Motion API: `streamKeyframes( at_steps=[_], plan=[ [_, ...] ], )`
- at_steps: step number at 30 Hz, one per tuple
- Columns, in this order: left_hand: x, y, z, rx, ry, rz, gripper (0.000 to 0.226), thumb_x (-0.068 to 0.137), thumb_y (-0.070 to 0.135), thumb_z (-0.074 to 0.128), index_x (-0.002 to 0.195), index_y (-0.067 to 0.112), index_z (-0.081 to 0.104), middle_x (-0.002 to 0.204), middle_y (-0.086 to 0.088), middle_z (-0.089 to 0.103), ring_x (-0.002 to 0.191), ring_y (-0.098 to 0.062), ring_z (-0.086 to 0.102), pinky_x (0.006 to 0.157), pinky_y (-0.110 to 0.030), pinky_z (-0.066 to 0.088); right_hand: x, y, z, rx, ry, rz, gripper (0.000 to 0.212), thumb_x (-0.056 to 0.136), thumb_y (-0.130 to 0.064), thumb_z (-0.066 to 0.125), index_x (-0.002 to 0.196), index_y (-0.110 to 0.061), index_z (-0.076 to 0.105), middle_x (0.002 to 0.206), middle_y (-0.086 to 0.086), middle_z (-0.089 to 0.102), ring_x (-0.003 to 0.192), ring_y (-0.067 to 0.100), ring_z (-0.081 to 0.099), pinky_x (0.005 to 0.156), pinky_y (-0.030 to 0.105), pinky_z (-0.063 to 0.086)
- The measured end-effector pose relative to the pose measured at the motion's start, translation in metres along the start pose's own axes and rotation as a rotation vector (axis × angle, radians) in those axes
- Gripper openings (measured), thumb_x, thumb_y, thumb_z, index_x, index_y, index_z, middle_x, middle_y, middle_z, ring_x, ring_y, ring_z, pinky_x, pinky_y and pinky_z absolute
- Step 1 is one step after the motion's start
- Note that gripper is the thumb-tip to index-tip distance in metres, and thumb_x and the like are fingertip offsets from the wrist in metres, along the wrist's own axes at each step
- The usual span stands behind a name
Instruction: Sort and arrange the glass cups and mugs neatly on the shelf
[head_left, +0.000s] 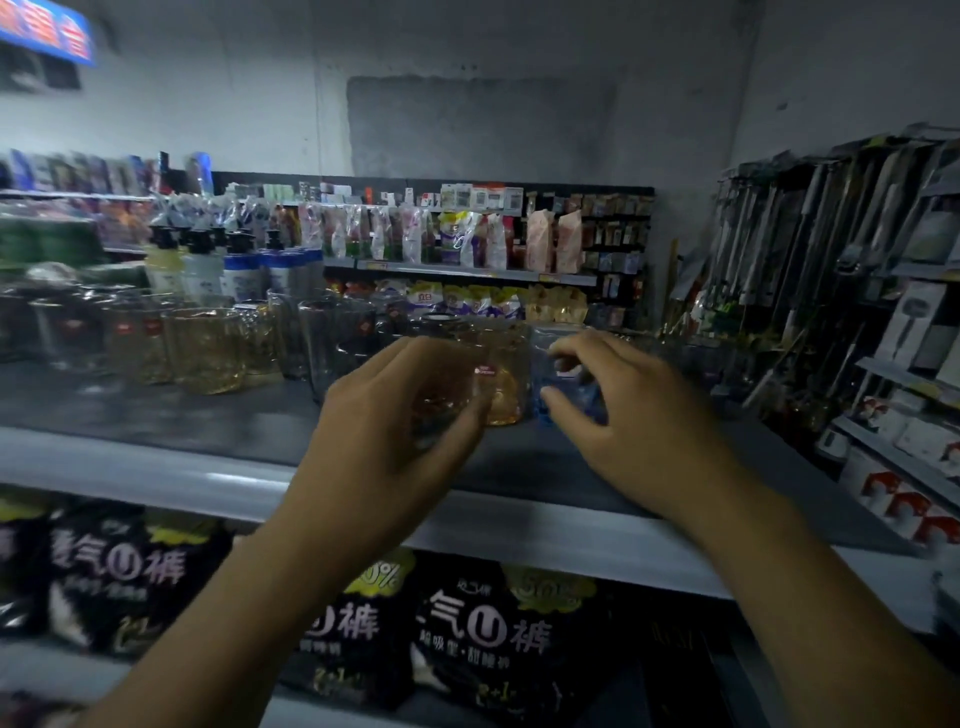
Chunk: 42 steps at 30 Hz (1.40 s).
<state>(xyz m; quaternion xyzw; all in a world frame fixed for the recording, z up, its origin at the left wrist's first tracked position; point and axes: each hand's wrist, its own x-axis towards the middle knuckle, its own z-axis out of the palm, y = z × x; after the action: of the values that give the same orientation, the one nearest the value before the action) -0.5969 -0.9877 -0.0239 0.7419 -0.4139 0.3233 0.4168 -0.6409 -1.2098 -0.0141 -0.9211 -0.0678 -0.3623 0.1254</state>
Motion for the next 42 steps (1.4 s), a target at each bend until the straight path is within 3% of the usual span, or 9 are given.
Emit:
streamKeyframes(
  at_steps=[6,11,18,20,23,26,31,36,42],
  plan=[
    [-0.078,0.028,-0.036,-0.02,0.131,-0.259,0.027,0.093,0.031,0.075,0.118,0.027,0.068,0.11,0.019,0.071,0.1,-0.004,0.071,0.071,-0.024,0.06,-0.053,-0.058,0.012,0.274,-0.064,-0.129,0.033,0.098,-0.044,0.057,0.128,-0.031,0.055,0.124,-0.015,0.059,0.112,0.007,0.058,0.09,0.033,0.053],
    [-0.156,0.033,-0.07,0.047,0.21,-0.446,0.032,0.088,0.029,0.073,0.12,0.028,0.067,0.111,0.016,0.072,0.104,-0.005,0.07,0.081,-0.022,0.057,-0.098,-0.114,0.047,0.528,-0.169,-0.263,0.03,0.097,-0.042,0.058,0.125,-0.03,0.058,0.121,-0.017,0.06,0.113,0.004,0.059,0.094,0.021,0.048],
    [-0.285,0.023,-0.135,0.268,0.337,-0.712,0.031,0.091,0.032,0.072,0.121,0.026,0.067,0.113,0.016,0.07,0.105,-0.004,0.068,0.086,-0.03,0.057,-0.151,-0.191,0.158,0.74,-0.486,-0.186,0.032,0.097,-0.039,0.064,0.127,-0.038,0.054,0.118,-0.031,0.052,0.11,-0.008,0.051,0.095,0.026,0.05],
    [-0.324,0.019,-0.154,0.314,0.37,-0.783,0.031,0.092,0.031,0.072,0.122,0.027,0.066,0.115,0.015,0.07,0.106,-0.005,0.068,0.087,-0.034,0.057,-0.166,-0.224,0.186,0.809,-0.555,-0.149,0.032,0.097,-0.037,0.065,0.126,-0.041,0.052,0.117,-0.038,0.048,0.109,-0.017,0.048,0.093,0.021,0.05],
    [-0.372,0.009,-0.19,0.338,0.432,-0.875,0.032,0.091,0.033,0.072,0.122,0.031,0.065,0.116,0.019,0.069,0.106,-0.003,0.067,0.088,-0.036,0.057,-0.184,-0.277,0.222,0.861,-0.611,-0.117,0.035,0.096,-0.038,0.065,0.129,-0.038,0.054,0.122,-0.029,0.052,0.109,-0.02,0.047,0.087,0.004,0.042],
    [-0.41,-0.009,-0.24,0.366,0.456,-0.923,0.032,0.091,0.032,0.074,0.121,0.032,0.065,0.116,0.021,0.068,0.106,-0.003,0.067,0.087,-0.034,0.057,-0.189,-0.338,0.256,0.868,-0.685,-0.123,0.037,0.096,-0.042,0.065,0.129,-0.046,0.051,0.129,-0.023,0.055,0.115,-0.007,0.052,0.093,0.015,0.046],
    [-0.453,-0.046,-0.349,0.426,0.445,-0.964,0.035,0.09,0.032,0.074,0.123,0.028,0.065,0.117,0.021,0.068,0.107,-0.002,0.066,0.089,-0.029,0.056,-0.179,-0.448,0.294,0.878,-0.679,-0.171,0.033,0.094,-0.031,0.069,0.123,-0.039,0.055,0.117,-0.036,0.05,0.107,-0.022,0.049,0.083,0.002,0.041],
    [-0.484,-0.087,-0.444,0.458,0.439,-0.991,0.037,0.089,0.034,0.073,0.125,0.03,0.063,0.118,0.021,0.067,0.108,-0.002,0.066,0.09,-0.027,0.057,-0.163,-0.549,0.326,0.893,-0.666,-0.175,0.034,0.091,-0.039,0.069,0.122,-0.04,0.055,0.118,-0.02,0.06,0.109,-0.003,0.058,0.087,0.02,0.053],
    [-0.517,-0.148,-0.51,0.444,0.464,-1.061,0.036,0.09,0.037,0.071,0.124,0.033,0.063,0.118,0.023,0.067,0.108,-0.003,0.066,0.091,-0.034,0.057,-0.132,-0.643,0.38,0.934,-0.719,-0.217,0.037,0.089,-0.049,0.063,0.124,-0.041,0.054,0.122,-0.018,0.06,0.114,0.005,0.058,0.092,0.037,0.056]
  ],
)
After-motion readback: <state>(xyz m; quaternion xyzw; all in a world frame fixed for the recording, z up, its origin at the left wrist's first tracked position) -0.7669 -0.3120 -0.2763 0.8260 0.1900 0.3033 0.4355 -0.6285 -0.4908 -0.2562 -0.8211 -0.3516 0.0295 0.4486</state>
